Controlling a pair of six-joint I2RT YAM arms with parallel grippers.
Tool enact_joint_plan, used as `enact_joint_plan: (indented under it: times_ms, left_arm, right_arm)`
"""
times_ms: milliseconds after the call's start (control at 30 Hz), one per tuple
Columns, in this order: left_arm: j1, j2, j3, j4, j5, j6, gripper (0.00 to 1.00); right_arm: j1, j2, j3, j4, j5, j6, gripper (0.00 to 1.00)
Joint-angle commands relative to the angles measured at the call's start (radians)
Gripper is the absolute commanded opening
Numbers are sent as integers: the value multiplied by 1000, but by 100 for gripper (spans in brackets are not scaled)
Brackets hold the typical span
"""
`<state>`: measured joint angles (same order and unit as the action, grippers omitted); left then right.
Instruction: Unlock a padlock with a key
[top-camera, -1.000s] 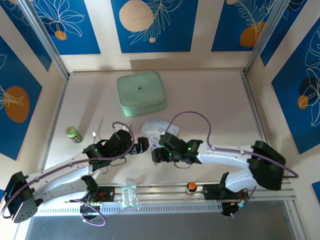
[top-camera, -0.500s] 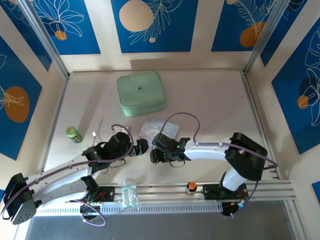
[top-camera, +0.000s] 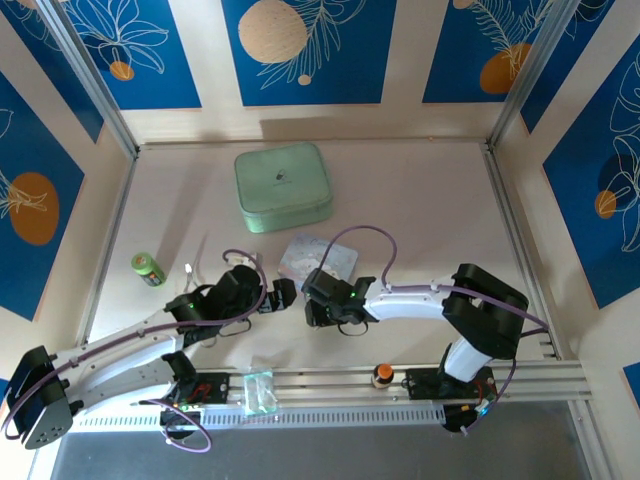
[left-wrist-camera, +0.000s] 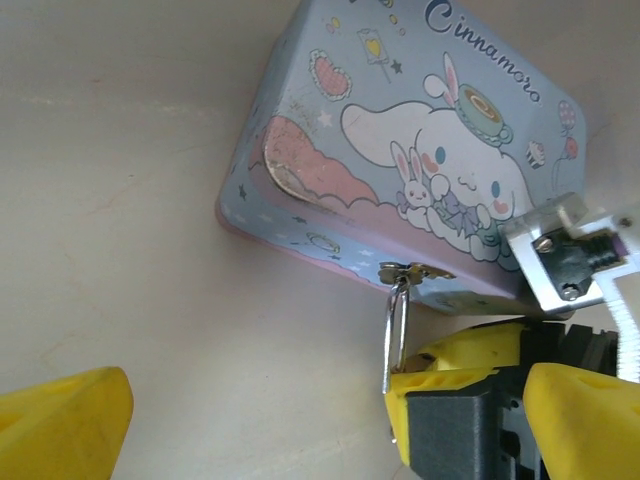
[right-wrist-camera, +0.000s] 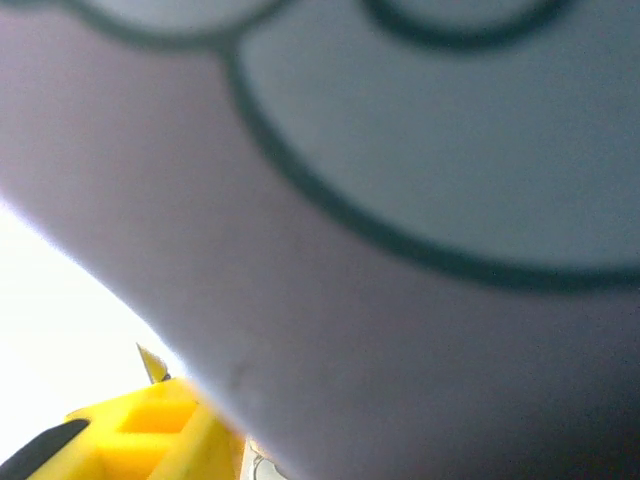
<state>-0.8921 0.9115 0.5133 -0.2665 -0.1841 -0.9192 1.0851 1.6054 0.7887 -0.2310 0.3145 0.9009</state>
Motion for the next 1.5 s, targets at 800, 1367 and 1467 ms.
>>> enact_joint_plan:
  times_ms: [800, 1367, 1467]
  left_arm:
    - [150, 502, 299, 224, -127, 407, 100]
    - [116, 560, 192, 160, -81, 179, 72]
    - [82, 558, 147, 179, -60, 131, 71]
  right_arm:
    - [-34, -27, -115, 7, -61, 204, 20]
    - [-148, -135, -202, -87, -60, 235, 20]
    - [-177, -142, -208, -100, -60, 227, 20]
